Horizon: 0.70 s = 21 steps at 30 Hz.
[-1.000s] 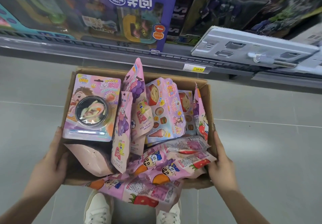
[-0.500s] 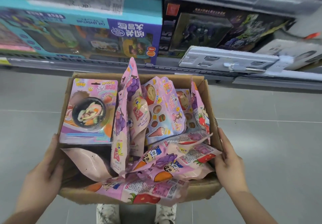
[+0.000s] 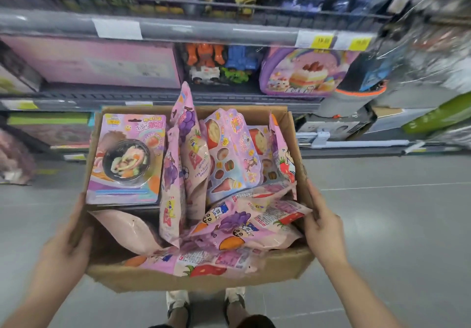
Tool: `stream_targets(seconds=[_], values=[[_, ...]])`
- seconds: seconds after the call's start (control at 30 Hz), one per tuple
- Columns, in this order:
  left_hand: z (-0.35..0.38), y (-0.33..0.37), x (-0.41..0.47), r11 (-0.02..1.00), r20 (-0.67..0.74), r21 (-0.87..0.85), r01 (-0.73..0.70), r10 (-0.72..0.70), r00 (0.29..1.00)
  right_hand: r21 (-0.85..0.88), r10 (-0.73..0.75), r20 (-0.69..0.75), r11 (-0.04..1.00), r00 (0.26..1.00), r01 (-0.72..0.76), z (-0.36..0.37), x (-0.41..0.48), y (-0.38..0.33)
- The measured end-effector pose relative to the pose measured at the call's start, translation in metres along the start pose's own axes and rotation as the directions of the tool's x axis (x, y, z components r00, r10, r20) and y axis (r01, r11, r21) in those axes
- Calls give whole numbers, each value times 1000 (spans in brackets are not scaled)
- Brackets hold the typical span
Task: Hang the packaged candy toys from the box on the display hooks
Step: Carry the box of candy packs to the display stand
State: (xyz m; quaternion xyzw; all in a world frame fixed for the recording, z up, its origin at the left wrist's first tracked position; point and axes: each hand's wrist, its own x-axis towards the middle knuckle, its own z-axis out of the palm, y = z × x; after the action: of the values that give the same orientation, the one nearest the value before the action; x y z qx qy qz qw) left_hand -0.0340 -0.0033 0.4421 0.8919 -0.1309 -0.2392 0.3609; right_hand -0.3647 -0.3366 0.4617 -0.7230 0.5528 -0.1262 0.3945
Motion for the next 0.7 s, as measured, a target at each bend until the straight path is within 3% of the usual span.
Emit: stream_targets(seconds=[0.03, 0.2, 0.5, 0.7], values=[[-14, 20, -11, 998, -16, 58, 1, 0, 1000, 8, -6, -10, 1000, 1000, 6, -16, -9, -12], [-64, 95, -48, 999, -14, 36, -41, 42, 999, 26, -44, -92, 999, 995, 47, -82, -59, -65], [-86, 140, -9, 928, 13, 75, -364, 364, 931, 87, -18, -300, 995, 954, 47, -139, -120, -88], [-77, 219, -29, 855, 177, 143, -499, 474, 863, 144, 114, -437, 988, 892, -56, -158, -167, -80]])
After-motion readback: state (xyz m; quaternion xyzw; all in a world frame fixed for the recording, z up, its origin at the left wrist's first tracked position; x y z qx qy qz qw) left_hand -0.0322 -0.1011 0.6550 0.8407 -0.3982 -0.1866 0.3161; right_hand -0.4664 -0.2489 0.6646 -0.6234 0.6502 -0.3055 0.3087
